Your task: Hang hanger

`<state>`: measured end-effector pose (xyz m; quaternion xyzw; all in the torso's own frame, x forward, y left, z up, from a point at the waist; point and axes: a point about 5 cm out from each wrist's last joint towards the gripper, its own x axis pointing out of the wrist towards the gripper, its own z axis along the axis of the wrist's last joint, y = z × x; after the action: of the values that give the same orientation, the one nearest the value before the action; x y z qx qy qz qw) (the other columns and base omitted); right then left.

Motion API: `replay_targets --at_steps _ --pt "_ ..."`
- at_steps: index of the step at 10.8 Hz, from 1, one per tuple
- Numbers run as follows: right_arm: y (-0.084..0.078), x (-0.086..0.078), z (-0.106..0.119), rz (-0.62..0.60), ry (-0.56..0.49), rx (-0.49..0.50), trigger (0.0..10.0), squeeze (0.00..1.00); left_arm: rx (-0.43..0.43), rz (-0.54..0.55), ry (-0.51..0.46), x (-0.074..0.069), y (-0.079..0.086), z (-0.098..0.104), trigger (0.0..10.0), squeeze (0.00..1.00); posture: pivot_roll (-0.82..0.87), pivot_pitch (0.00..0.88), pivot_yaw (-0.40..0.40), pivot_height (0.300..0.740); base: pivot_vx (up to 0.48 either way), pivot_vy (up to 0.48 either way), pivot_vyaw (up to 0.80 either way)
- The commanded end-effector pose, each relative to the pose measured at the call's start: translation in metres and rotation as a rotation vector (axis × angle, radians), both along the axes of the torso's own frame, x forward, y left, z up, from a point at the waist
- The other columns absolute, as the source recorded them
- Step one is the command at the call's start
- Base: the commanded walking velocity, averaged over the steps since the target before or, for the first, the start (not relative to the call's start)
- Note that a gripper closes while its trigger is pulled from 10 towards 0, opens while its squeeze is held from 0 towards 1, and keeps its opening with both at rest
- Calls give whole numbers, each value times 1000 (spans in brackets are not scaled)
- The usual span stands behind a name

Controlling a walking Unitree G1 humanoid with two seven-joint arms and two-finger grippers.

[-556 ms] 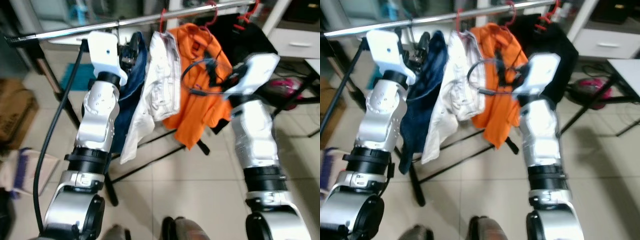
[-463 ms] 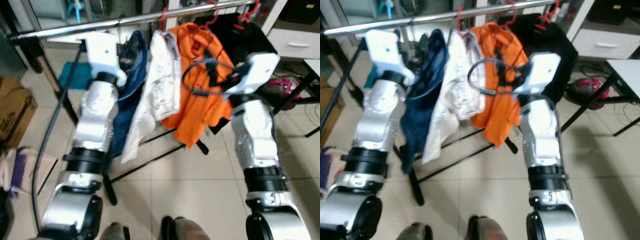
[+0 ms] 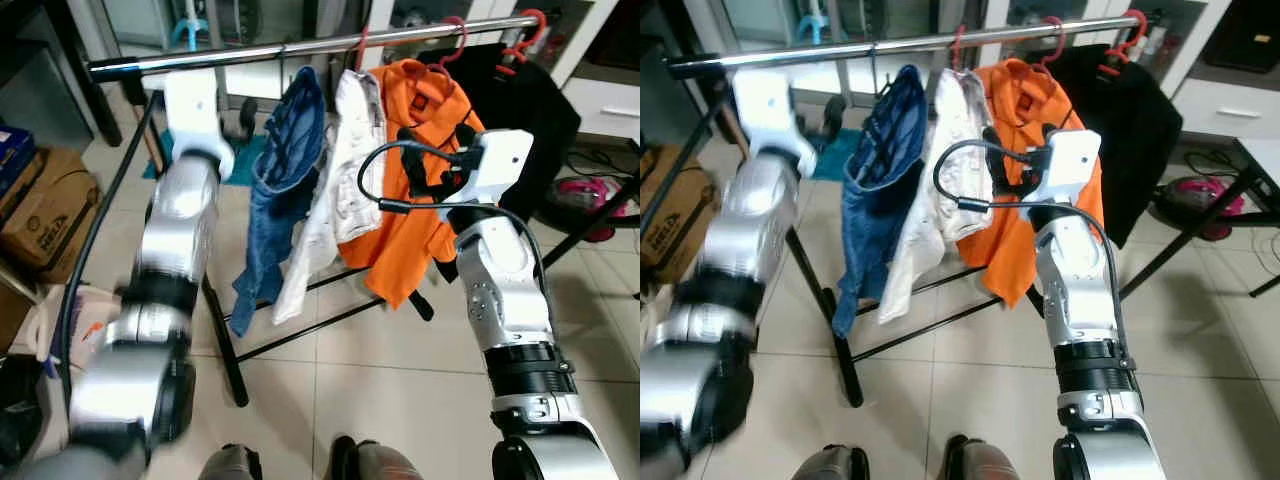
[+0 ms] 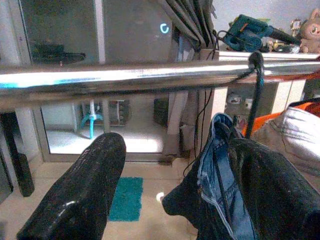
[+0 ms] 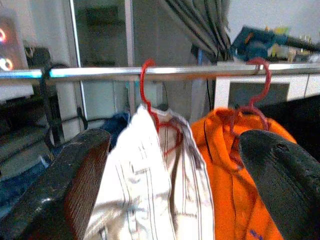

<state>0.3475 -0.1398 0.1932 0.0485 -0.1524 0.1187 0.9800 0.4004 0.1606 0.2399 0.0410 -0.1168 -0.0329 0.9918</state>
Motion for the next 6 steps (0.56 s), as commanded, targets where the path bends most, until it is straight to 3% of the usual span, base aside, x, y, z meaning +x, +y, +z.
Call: replay_targets --at_steps 1,6 --pt "0 -2 -10 -11 30 -18 10000 0 12 -23 -2 4 -3 5 10000 1000 -101 108 -53 740 0 0 0" --pt "6 -12 -27 -9 73 -32 10000 0 -19 -197 107 13 -35 -6 10000 1000 -132 125 -20 740 0 0 0"
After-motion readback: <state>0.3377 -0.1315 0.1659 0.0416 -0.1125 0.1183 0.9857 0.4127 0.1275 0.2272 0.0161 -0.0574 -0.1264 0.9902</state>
